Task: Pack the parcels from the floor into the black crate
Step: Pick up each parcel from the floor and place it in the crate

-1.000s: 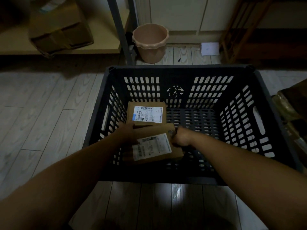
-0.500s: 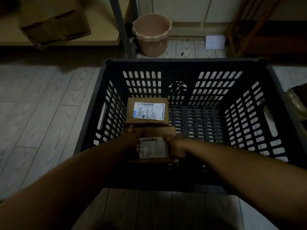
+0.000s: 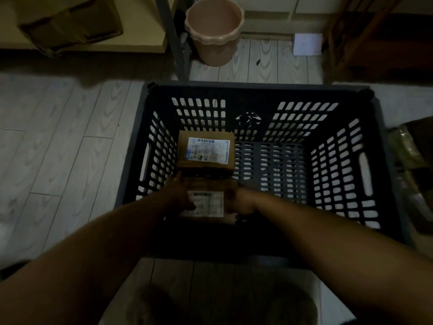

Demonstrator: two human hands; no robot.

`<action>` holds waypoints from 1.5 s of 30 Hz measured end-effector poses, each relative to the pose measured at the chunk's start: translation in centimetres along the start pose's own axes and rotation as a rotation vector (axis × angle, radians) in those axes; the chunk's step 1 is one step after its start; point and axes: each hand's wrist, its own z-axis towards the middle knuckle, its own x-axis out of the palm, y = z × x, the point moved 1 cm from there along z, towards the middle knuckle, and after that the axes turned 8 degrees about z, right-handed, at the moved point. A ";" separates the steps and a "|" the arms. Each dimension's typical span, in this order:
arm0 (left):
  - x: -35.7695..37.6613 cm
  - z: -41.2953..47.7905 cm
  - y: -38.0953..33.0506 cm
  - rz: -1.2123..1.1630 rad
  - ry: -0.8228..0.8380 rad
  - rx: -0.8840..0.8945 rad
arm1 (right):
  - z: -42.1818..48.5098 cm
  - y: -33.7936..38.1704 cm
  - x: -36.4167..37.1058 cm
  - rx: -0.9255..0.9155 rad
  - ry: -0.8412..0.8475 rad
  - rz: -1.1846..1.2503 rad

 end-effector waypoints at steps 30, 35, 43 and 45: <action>-29.0 -68.9 -20.2 -0.091 -0.480 0.366 | -79.5 7.4 -9.8 0.223 -0.899 -0.136; -29.0 -74.1 -30.3 -0.049 -0.509 0.557 | -89.2 0.7 -8.8 0.285 -1.010 -0.195; -25.1 -79.0 -51.0 0.017 -0.519 0.666 | -102.4 -15.9 -4.7 0.386 -1.121 -0.245; -24.2 -79.5 -55.5 0.028 -0.518 0.683 | -105.0 -19.9 -4.2 0.426 -1.135 -0.249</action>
